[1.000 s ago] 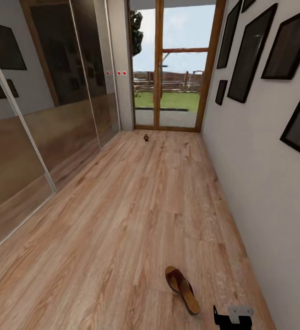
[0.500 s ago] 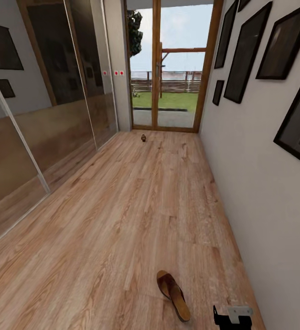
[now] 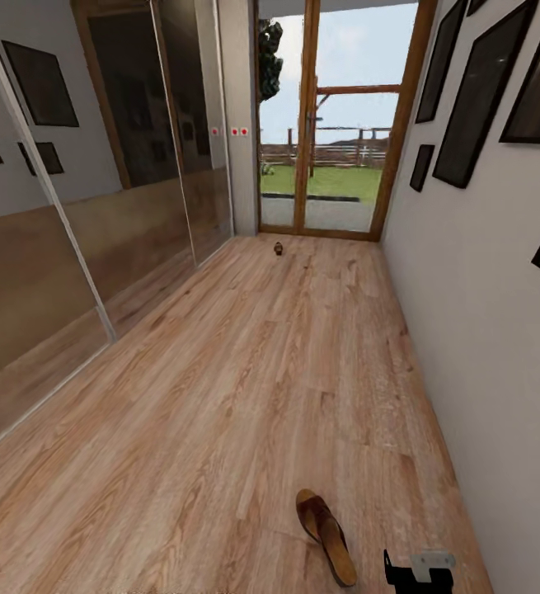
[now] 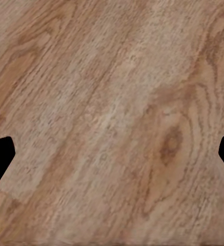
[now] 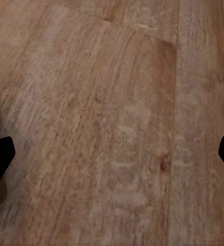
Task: Pick up the two gym shoes and the two sandals from the corridor floor and place them onto the hallstand (shoe rack) in the corridor, making sure they are on the rack and not on the floor. Arrange them so the two gym shoes are next to each other and the two sandals are next to each other.
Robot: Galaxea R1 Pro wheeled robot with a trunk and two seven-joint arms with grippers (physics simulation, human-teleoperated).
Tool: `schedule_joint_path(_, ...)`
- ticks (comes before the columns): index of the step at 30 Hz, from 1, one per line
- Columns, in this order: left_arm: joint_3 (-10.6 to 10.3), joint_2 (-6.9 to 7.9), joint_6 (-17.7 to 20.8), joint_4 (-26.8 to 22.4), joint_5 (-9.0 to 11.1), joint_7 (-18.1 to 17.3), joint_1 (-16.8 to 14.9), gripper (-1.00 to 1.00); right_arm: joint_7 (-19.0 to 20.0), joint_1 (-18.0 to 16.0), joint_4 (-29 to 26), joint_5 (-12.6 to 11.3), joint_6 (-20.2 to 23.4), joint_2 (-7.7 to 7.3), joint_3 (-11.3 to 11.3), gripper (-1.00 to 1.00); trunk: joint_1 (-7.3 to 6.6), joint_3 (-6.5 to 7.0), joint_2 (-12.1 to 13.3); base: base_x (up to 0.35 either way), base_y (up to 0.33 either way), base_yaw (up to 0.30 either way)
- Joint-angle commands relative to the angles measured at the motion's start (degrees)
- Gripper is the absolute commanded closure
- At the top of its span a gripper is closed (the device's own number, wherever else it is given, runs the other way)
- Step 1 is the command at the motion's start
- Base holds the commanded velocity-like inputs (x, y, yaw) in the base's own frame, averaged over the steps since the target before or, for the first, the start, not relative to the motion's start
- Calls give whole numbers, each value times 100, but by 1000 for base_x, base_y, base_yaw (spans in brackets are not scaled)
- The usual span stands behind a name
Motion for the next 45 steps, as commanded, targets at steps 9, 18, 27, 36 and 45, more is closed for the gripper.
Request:
schedule_joint_path(9, 49, -3, -16, 7, -24, -48, -6, -100, -13, 1, 5, 62, -16, 1, -36, -100, -1, -4, -2, 0, -94, 267)
schedule_joint_path(18, 49, -3, -16, 7, -24, -48, -6, -100, -11, 0, 5, 64, -16, 1, -40, -100, -1, -4, -2, 0, -228, 99)
schedule_joint_path(27, 49, -3, -16, -1, -18, -48, -6, -100, -4, -1, 5, 66, -16, 1, -39, -100, -1, -4, -2, 0, -92, 13)
schedule_joint_path(36, 38, 4, -10, -31, -11, -48, -11, -100, 2, 1, 0, 79, -18, -3, -33, -100, -1, -4, -2, 0, -9, 1)
schedule_joint_path(45, 26, 48, 144, -108, -29, -53, -584, -100, 15, -3, -206, 280, 118, 9, 427, -100, -1, -4, -2, 0, 0, 0)
